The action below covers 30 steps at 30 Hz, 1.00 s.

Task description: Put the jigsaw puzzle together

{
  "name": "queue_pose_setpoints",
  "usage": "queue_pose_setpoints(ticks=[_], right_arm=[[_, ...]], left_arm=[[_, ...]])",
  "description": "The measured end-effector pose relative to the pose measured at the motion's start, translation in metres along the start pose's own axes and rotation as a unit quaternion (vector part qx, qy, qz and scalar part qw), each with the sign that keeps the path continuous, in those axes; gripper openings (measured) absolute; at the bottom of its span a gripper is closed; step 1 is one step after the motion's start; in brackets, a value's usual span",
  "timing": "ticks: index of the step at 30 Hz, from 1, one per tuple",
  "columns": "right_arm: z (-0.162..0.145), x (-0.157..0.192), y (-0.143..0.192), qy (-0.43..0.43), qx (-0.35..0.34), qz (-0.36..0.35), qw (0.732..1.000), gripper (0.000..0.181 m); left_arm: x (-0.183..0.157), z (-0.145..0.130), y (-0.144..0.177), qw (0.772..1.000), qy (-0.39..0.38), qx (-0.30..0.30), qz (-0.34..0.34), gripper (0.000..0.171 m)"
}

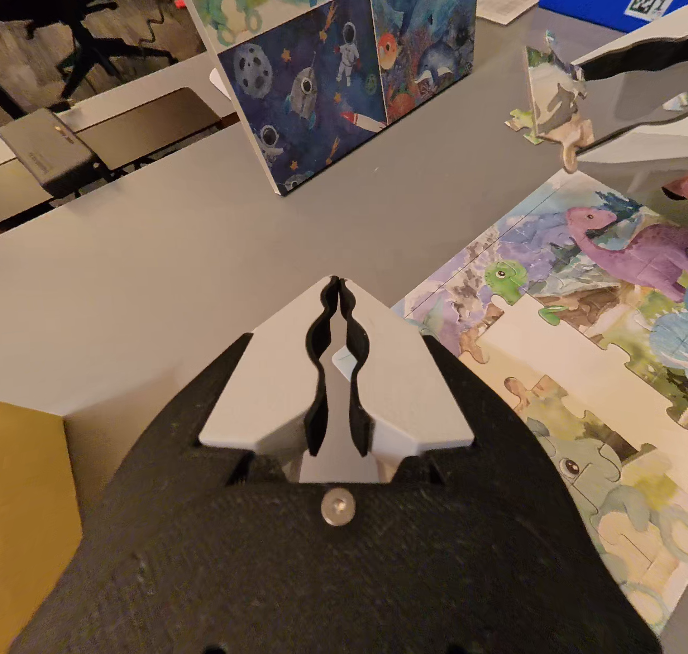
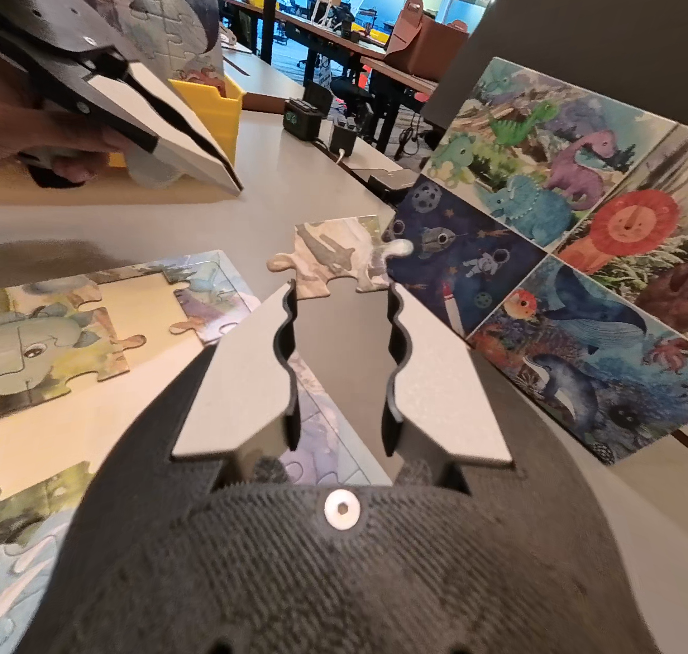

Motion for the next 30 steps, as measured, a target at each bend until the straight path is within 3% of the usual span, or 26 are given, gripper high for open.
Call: queue_pose_setpoints(ticks=[9,15,23,27,30], right_arm=[[0.001,0.042,-0.018,0.003,0.057,0.115,0.992,0.048],[-0.006,0.087,-0.042,-0.016,0.140,0.215,0.966,0.048],[-0.020,0.106,-0.072,0.007,0.255,0.217,0.942,0.048],[-0.025,0.108,-0.074,-0.043,0.264,0.245,0.932,0.048],[-0.026,0.109,-0.077,-0.030,0.265,0.240,0.933,0.048]], left_arm=[[-0.001,-0.018,-0.019,0.998,-0.020,0.050,-0.012,0.000],[-0.002,-0.028,-0.026,0.995,-0.029,0.085,-0.032,0.000],[-0.001,-0.039,-0.034,0.988,-0.046,0.140,-0.040,0.000],[-0.002,-0.040,-0.036,0.987,-0.055,0.149,-0.038,0.000],[-0.002,-0.041,-0.036,0.986,-0.055,0.150,-0.038,0.000]])
Point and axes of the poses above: each gripper's, where its closed fingertips meet, y back along the fingers, z out of its top, x = y × z across the jaws, the point moved 9 cm from there along y, back along the fingers, and after that the axes turned 8 degrees about -y, right-handed, at the moved point
